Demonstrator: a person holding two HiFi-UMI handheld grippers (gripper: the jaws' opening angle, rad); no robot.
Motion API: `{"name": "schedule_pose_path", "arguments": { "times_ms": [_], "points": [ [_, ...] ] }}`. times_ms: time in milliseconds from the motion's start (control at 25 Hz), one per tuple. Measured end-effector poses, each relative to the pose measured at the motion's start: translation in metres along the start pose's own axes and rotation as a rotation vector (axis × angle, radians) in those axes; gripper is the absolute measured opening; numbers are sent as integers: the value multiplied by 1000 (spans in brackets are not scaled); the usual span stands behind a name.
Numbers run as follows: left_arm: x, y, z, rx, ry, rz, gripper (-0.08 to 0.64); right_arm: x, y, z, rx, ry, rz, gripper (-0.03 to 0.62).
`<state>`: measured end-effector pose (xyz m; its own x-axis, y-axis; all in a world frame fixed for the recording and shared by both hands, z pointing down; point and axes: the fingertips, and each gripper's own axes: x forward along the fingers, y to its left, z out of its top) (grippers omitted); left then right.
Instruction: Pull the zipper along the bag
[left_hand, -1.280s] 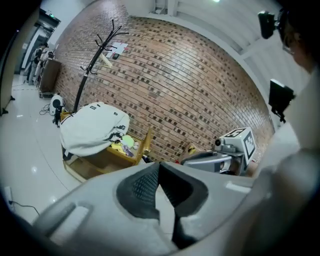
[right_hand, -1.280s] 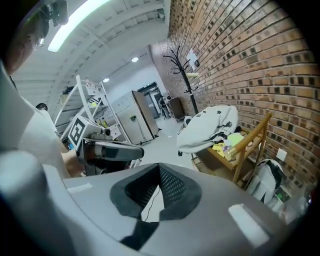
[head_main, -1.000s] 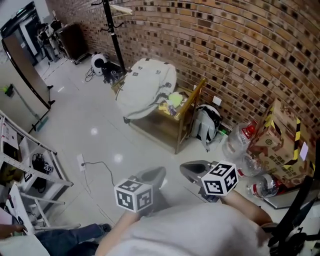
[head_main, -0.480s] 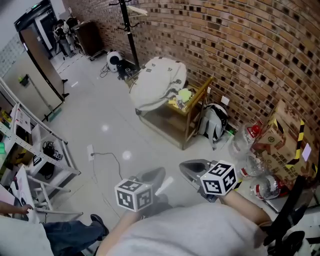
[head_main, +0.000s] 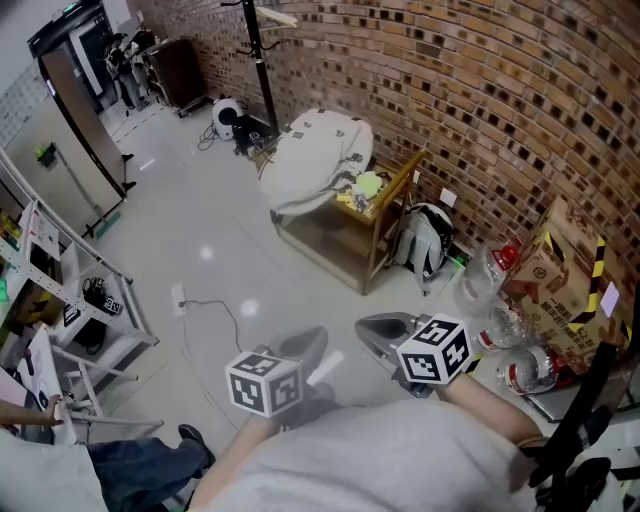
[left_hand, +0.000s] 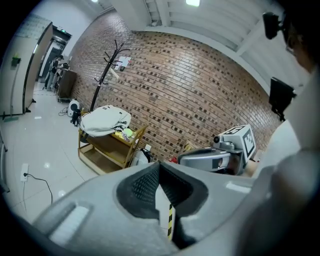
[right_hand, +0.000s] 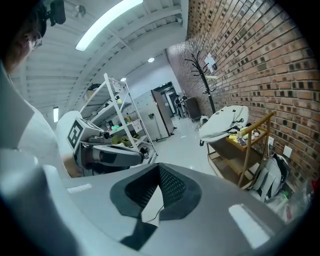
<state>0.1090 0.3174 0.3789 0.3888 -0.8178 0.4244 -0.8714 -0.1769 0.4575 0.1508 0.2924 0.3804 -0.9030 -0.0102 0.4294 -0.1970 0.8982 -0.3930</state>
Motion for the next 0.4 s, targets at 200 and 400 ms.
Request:
{"name": "schedule_pose_path", "arguments": {
  "times_ms": [200,400],
  "points": [
    [1,2,-1,4,3,-12,0,2,2,-1,-3,-1,-2,-2],
    [1,6,0,10,5,-23,0,8,2,2,-4,-8,-8,-2]
  ]
}}
